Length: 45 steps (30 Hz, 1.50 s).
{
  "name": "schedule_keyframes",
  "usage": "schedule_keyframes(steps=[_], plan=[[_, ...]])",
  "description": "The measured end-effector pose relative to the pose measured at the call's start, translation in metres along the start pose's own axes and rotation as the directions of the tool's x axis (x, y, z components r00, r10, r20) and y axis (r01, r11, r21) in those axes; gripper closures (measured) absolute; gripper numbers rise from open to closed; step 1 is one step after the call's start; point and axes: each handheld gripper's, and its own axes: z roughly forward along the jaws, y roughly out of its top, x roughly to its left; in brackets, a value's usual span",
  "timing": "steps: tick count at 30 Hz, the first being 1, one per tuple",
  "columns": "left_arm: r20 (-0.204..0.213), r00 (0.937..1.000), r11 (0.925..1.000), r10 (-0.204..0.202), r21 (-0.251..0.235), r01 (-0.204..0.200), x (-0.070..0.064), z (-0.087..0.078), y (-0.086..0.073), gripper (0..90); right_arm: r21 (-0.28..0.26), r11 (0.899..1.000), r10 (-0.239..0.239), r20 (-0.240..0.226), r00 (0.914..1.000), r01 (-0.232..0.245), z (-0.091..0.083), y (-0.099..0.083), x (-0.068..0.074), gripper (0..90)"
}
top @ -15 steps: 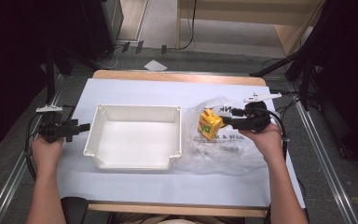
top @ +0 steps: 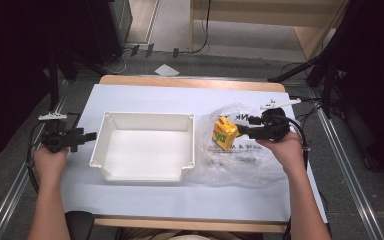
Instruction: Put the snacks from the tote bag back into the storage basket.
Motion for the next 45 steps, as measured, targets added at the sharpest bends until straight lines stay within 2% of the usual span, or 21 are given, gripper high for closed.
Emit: schedule_keyframes(steps=[6,19,27,34,37,38,41,42,45], plan=[[0.019,0.9998,0.9999,-0.001,-0.017,0.001,0.000,-0.002,0.000,29.3,0.017,1.000,-0.009,-0.006,0.9999,0.009,0.001,0.001,0.002,41.0],[0.013,0.9999,0.9998,-0.009,-0.018,0.009,0.000,-0.002,0.000,28.5,0.033,0.999,-0.020,-0.014,0.9997,0.020,-0.002,0.004,0.007,40.8],[0.018,0.9996,0.9995,-0.020,-0.026,0.021,0.000,0.001,0.003,28.4,0.045,0.999,-0.031,0.008,0.9995,0.030,-0.009,0.003,0.006,40.8],[0.015,0.9997,0.9996,-0.019,-0.022,0.019,0.000,0.001,0.004,28.4,0.051,0.999,-0.021,0.010,0.9997,0.021,-0.014,0.004,0.006,40.8],[0.013,0.9997,0.9996,-0.020,-0.022,0.020,0.000,0.001,0.004,28.4,0.062,0.998,-0.023,0.011,0.9997,0.022,-0.014,0.006,0.008,40.8],[-0.002,0.9999,0.9998,-0.015,-0.015,0.015,-0.001,-0.001,0.004,28.4,0.077,0.997,-0.024,0.010,0.9997,0.023,-0.014,0.009,0.011,40.8],[-0.010,1.0000,1.0000,-0.002,-0.008,0.002,-0.002,-0.001,0.004,28.5,0.093,0.995,-0.030,0.013,0.9995,0.029,-0.013,0.012,0.014,40.8],[-0.012,0.9999,0.9999,0.008,-0.007,-0.008,-0.004,-0.001,0.004,28.6,0.115,0.992,-0.057,0.030,0.9979,0.053,-0.010,0.015,0.015,40.8],[-0.003,1.0000,1.0000,0.007,0.002,-0.007,-0.003,0.000,0.004,28.5,0.138,0.989,-0.063,0.025,0.9977,0.059,-0.008,0.020,0.019,40.7]])
